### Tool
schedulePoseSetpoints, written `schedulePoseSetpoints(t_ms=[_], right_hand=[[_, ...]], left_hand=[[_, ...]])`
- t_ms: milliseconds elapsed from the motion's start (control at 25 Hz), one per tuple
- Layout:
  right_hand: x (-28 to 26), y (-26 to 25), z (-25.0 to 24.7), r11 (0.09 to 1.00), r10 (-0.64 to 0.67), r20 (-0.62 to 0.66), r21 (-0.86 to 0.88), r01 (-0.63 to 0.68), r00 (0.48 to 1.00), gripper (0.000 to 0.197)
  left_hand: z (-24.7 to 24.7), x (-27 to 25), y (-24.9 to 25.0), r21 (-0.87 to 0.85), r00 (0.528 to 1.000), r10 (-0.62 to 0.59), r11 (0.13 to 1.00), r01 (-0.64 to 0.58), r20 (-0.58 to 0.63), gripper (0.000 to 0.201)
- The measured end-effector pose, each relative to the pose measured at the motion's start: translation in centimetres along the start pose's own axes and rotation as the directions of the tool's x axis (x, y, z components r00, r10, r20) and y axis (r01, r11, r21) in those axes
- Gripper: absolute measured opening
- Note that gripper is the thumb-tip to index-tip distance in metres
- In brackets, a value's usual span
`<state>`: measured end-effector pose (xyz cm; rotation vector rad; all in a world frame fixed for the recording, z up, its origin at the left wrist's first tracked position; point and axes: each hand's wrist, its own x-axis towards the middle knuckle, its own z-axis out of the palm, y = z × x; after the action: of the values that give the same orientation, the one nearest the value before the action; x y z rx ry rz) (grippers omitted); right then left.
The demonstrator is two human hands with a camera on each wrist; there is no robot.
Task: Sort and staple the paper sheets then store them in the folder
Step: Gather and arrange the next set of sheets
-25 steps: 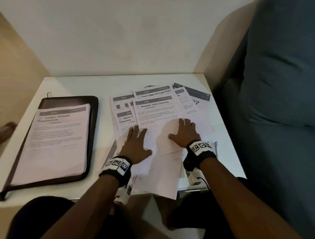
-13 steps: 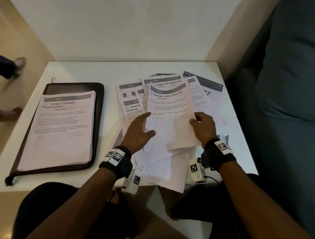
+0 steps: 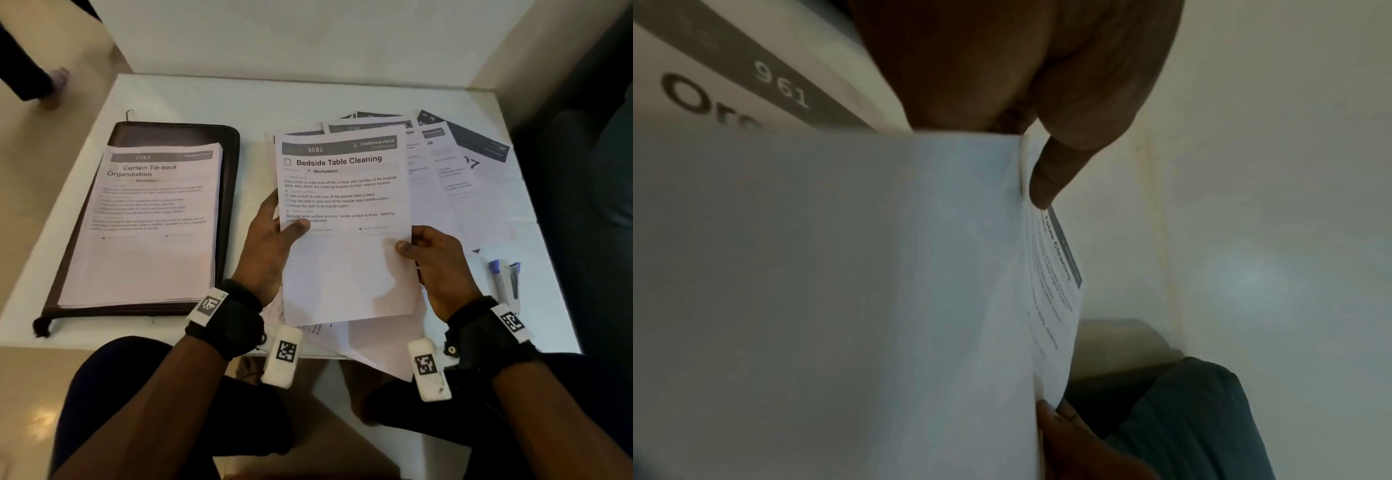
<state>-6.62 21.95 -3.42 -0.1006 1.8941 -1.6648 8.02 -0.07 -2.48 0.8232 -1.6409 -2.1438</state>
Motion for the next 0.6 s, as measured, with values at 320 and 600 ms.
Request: schedulePoseSetpoints(t_ms=[320,600], right_hand=[[-1.1,0.1,0.5,1.0,0.026,-0.005,-0.016,-0.026,1.0,0.028],[-4.1,0.0,1.5,0.999,-0.016,0.012,-0.049,0.017,1.0,0.029]], left_hand=[[0.2,-1.4,-0.4,0.044,0.997,-0.037,0.998,0.04,-0.063,0.043],[-0.1,-4.9,0.1,0.12,0.987,-0.036,0.991,0.055,-0.154,0.043]])
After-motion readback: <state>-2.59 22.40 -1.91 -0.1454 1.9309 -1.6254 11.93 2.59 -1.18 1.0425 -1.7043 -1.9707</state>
